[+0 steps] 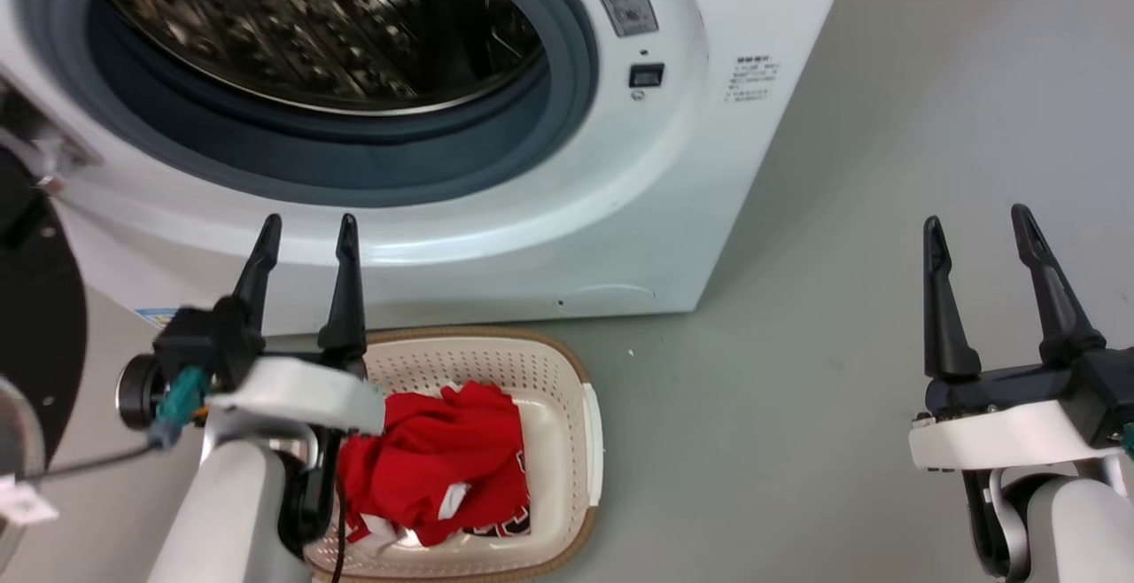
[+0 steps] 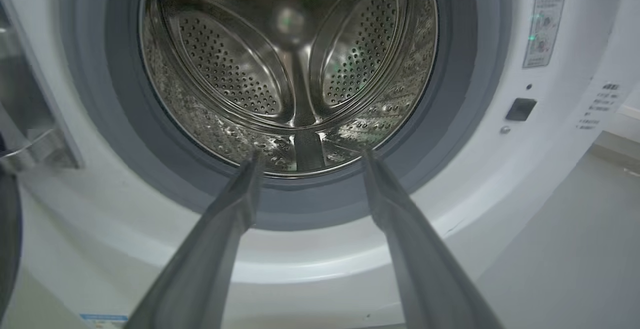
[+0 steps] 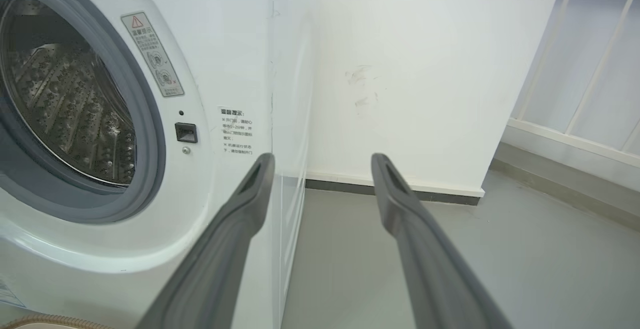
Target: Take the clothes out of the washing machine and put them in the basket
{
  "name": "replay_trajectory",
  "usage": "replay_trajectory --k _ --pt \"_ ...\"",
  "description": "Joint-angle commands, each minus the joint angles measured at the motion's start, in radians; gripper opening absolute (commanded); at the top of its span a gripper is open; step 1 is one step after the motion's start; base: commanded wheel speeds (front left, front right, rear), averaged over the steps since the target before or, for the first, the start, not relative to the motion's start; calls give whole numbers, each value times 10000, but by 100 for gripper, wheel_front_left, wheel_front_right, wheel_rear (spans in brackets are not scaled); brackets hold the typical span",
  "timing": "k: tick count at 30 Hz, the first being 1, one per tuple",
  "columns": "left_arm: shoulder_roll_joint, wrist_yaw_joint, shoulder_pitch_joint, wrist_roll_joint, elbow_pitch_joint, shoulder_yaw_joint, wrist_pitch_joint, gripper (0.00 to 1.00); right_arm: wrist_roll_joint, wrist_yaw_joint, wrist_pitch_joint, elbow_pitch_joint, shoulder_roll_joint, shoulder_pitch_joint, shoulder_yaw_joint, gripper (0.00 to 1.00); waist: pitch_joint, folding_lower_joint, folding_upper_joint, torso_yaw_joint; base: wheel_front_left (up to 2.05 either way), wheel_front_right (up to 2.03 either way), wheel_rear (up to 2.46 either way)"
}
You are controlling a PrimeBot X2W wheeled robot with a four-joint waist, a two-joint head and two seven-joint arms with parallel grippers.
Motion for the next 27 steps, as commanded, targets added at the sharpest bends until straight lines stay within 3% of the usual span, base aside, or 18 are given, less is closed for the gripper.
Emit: replay_trajectory --k 1,5,13,27 --pt "-133 1 443 364 -379 186 -23 100 4 -11 -23 -19 7 212 -7 100 -472 2 0 275 0 0 0" --pt "-573 129 1350 1246 -1473 696 -24 100 -15 -11 -23 -18 8 487 -4 100 -866 2 0 388 0 0 0" --pt "-1107 321 2768 2155 -2314 1206 -25 100 -26 -11 -23 -65 8 1063 178 100 -1500 2 0 437 0 0 0" --pt "-1497 517 3982 2736 -2936 1343 -24 100 236 -11 -23 -132 8 1797 342 100 -1982 2 0 302 0 0 0"
